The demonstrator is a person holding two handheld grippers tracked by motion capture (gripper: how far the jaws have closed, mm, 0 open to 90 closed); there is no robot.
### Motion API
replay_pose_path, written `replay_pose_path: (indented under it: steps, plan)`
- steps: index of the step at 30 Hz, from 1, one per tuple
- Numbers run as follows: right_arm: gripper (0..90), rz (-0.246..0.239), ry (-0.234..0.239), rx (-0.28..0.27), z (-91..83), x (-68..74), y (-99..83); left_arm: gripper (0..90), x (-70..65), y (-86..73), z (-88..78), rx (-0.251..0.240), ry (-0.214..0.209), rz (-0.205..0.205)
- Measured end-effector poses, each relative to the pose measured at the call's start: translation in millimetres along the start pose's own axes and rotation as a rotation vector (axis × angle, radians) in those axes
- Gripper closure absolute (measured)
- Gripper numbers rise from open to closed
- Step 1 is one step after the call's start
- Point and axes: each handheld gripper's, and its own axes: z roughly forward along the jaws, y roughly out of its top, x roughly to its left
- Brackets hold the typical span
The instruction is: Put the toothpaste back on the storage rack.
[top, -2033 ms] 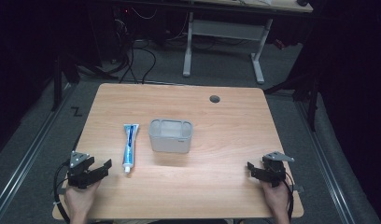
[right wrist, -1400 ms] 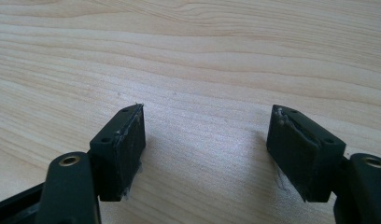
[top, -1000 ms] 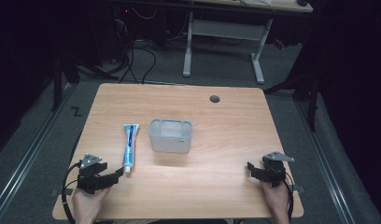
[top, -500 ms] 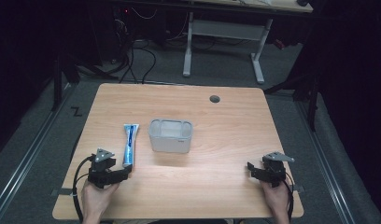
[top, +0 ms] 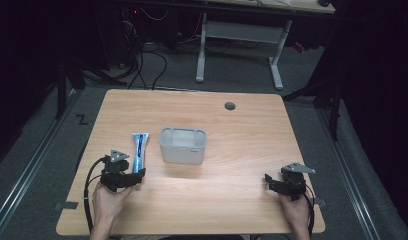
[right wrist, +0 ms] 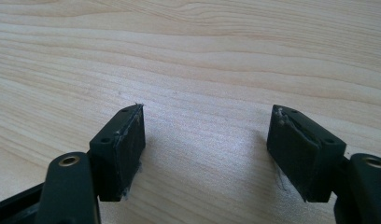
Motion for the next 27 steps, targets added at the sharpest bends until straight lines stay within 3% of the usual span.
replay_pose_path:
  steps: [27]
  plan:
    - [27.8, -0.003, 0.002, 0.0, -0.2, 0.0, -0.3, 37.6, 8.0, 32.2, 9.5, 0.047, 0.056, -0.004]
